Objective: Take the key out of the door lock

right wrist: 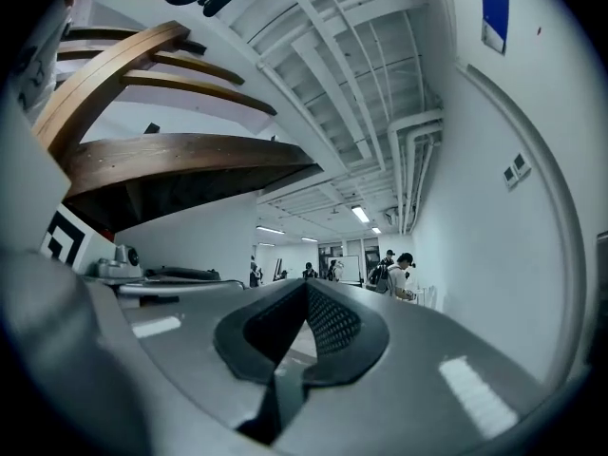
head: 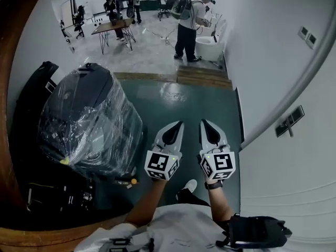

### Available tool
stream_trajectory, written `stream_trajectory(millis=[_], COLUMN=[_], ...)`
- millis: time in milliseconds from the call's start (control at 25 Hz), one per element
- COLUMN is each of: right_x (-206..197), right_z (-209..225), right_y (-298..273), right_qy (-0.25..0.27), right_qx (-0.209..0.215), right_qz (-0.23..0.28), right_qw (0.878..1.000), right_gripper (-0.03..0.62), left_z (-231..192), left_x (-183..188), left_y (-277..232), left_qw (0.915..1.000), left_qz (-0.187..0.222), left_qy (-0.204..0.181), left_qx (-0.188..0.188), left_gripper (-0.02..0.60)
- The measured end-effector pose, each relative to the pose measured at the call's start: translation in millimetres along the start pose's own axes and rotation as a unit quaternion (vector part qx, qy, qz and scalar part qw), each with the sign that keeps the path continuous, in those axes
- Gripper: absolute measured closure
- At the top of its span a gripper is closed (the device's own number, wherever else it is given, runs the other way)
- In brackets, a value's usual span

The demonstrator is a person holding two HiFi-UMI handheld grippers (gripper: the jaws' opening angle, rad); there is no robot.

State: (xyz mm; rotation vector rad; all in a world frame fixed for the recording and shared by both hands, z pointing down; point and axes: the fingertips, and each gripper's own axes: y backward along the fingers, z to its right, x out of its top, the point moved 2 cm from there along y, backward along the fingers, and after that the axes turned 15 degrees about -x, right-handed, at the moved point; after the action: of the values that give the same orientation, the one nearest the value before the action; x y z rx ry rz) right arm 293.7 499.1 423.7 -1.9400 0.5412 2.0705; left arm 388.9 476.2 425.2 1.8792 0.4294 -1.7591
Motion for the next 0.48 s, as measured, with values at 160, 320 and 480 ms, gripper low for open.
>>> stream_trajectory(millis=[160, 320, 480], right_x=[17, 15, -8], right_z=[35, 66, 93], right_y=[-70, -107, -130], right_qy=[0.004, -0.001, 0.007], right_qx=[0.006, 0.014, 0.005], right_qz=[0.018, 0.026, 0.016], right_qw=[1.000, 1.000, 1.000], right_gripper=[0.592, 0.592, 0.591], left_z=[-40, -62, -73], left_x=[10, -7, -36], left_y=[-62, -110, -152], left_qw=[0.9998, 0.9987, 0.9978], left_qz=[0.006, -0.040, -0.065], left_qy=[-0.013, -0.029, -0.007], left_qx=[0.009, 0.005, -0.006], left_gripper=[0.583, 0.583, 0.583])
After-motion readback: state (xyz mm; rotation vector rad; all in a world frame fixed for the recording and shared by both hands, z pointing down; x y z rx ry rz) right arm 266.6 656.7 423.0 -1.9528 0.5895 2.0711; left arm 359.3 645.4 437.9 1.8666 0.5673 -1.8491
